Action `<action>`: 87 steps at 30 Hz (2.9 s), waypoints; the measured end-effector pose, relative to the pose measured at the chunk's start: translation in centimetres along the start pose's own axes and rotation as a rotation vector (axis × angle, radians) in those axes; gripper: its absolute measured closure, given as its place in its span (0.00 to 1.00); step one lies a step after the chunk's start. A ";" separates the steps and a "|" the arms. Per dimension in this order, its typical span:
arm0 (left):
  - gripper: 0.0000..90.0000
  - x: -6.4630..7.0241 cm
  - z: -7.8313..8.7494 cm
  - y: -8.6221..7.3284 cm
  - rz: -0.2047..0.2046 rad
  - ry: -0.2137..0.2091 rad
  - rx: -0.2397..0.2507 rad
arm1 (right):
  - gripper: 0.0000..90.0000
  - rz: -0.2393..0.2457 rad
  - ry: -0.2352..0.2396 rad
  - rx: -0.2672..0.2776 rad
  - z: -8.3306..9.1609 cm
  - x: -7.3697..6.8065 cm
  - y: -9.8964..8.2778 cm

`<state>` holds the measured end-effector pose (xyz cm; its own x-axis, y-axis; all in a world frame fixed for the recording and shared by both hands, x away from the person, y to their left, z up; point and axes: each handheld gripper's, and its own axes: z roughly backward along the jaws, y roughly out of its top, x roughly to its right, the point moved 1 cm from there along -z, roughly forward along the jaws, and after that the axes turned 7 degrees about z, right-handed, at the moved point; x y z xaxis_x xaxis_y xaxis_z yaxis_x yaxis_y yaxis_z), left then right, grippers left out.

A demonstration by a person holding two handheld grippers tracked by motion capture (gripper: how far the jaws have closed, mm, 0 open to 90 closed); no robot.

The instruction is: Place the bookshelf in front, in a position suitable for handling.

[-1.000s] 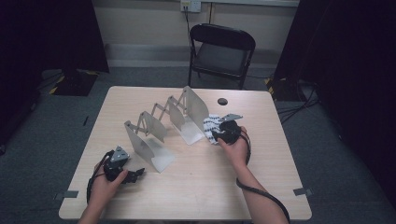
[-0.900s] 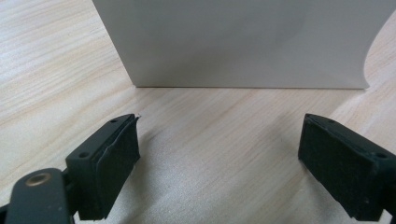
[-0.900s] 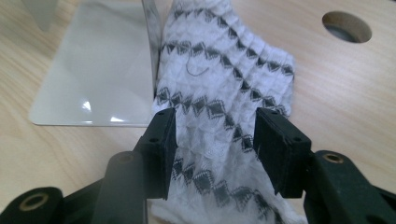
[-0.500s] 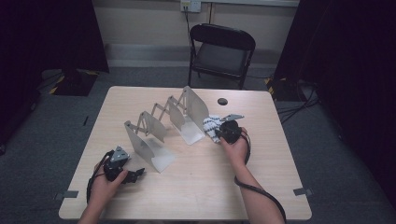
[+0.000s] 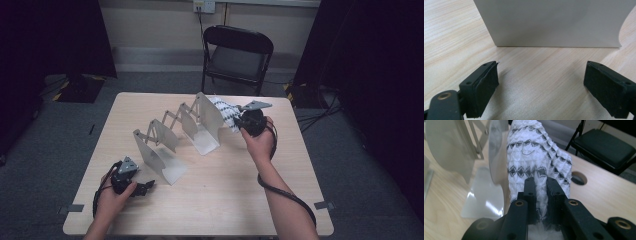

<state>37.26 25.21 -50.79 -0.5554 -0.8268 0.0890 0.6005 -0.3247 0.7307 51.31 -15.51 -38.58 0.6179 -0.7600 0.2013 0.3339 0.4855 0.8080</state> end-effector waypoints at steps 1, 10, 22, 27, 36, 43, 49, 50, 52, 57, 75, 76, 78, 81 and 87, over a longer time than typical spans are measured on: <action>0.13 0.0 0.0 0.0 0.000 0.000 0.000 | 0.89 0.001 0.001 0.012 0.0 0.1 0.6; 0.13 0.0 0.0 0.0 -0.001 -0.006 -0.001 | 0.89 0.061 0.031 0.020 -1.4 -0.7 2.3; 0.13 -0.1 -0.1 0.0 -0.004 -0.007 -0.001 | 0.89 0.079 0.096 -0.050 -3.9 -2.4 -2.6; 0.13 -0.1 -0.1 0.0 -0.004 -0.006 0.000 | 0.89 0.074 0.106 -0.093 -5.0 -3.0 -4.9; 0.13 0.0 -0.1 0.0 -0.004 -0.006 0.000 | 0.89 0.057 0.114 -0.140 -5.9 -3.8 -7.7; 0.14 0.0 0.0 0.0 -0.001 -0.005 0.001 | 0.89 0.054 0.102 -0.151 -5.7 -3.8 -8.1; 0.14 0.0 0.0 0.0 -0.002 -0.005 0.000 | 0.89 0.038 0.093 -0.148 -5.1 -3.7 -8.0; 0.14 0.0 0.0 0.0 -0.001 -0.005 -0.001 | 0.89 0.037 0.091 -0.145 -5.0 -3.6 -8.0; 0.14 0.0 0.0 0.0 -0.002 -0.005 0.000 | 0.89 0.030 0.092 -0.143 -4.5 -3.4 -7.9; 0.14 0.0 0.0 0.0 0.000 -0.004 0.001 | 0.89 0.015 0.084 -0.125 -3.5 -2.8 -7.4; 0.14 0.0 0.0 0.0 0.004 -0.003 0.003 | 0.90 0.048 0.003 -0.030 1.1 0.1 -1.4; 0.14 0.0 0.0 0.0 0.001 -0.002 0.000 | 0.90 0.053 0.001 -0.024 1.3 0.2 -0.9; 0.14 0.0 0.0 0.0 0.003 -0.002 0.002 | 0.90 0.070 -0.008 -0.017 1.6 0.3 -0.1; 0.14 0.0 0.0 0.0 0.001 -0.002 0.000 | 0.90 0.075 -0.007 0.007 1.8 0.2 1.3; 0.14 0.0 0.0 0.0 0.000 -0.003 0.000 | 0.90 0.089 -0.007 0.047 1.9 -0.1 3.5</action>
<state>37.21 25.23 -50.79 -0.5567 -0.8257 0.0911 0.6009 -0.3246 0.7305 51.04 -14.55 -34.78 0.6383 -0.7180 0.2776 0.2438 0.5306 0.8118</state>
